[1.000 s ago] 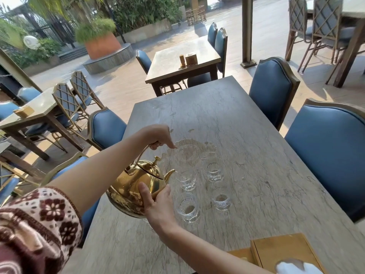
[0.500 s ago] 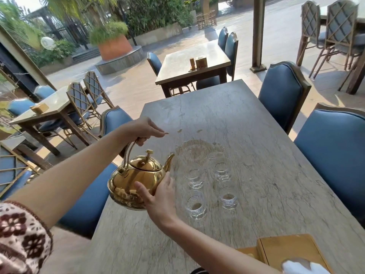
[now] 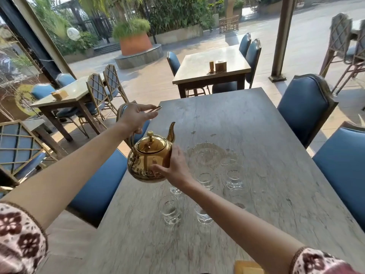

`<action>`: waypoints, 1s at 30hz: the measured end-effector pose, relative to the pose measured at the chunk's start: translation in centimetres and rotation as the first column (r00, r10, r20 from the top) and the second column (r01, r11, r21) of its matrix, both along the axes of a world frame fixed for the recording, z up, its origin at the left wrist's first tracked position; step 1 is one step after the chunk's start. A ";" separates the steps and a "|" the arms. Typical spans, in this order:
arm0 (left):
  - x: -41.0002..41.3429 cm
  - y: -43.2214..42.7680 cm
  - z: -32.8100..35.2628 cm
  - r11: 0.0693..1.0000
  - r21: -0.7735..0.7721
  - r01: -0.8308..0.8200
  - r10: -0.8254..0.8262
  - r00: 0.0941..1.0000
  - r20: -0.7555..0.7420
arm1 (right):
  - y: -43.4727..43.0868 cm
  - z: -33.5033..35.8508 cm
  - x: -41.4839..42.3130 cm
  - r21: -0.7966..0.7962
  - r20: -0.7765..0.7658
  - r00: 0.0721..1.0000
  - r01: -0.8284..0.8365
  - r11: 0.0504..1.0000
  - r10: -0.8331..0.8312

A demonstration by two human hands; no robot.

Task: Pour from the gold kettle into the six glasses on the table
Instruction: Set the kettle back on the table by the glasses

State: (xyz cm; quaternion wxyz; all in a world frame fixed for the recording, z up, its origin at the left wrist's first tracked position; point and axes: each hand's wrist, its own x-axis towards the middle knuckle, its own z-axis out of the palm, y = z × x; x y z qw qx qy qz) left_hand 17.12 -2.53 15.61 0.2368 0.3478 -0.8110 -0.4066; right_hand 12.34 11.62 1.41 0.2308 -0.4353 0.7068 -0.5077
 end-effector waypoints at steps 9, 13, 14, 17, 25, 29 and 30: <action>-7.0 1.0 -3.6 0.983 0.010 -0.186 0.183 0.955 -0.235 | -1.0 -0.4 -10.1 0.116 -0.076 0.997 -0.007 0.993 0.016; -11.1 1.0 -5.5 0.964 0.105 -0.243 0.262 0.928 -0.265 | -1.3 -1.6 -13.3 0.131 -0.077 0.995 0.074 0.989 -0.064; -12.0 0.9 -6.0 0.961 0.122 -0.247 0.270 0.930 -0.249 | -1.4 -2.0 -13.9 0.135 -0.077 0.994 0.089 0.987 -0.079; -14.2 0.5 -7.7 0.953 0.143 -0.266 0.293 0.929 -0.224 | -2.0 -3.5 -15.6 0.153 -0.087 0.989 0.128 0.980 -0.116; -18.2 -0.8 -13.2 0.931 0.216 -0.294 0.333 0.928 -0.170 | -2.8 -7.2 -18.6 0.241 -0.102 0.983 0.171 0.955 -0.150; -19.3 -1.1 -14.8 0.919 0.246 -0.308 0.348 0.927 -0.141 | -3.2 -8.7 -19.2 0.286 -0.096 0.984 0.174 0.942 -0.152; -19.5 -1.1 -15.1 0.920 0.246 -0.306 0.344 0.930 -0.132 | -3.2 -8.9 -19.3 0.301 -0.091 0.984 0.174 0.938 -0.153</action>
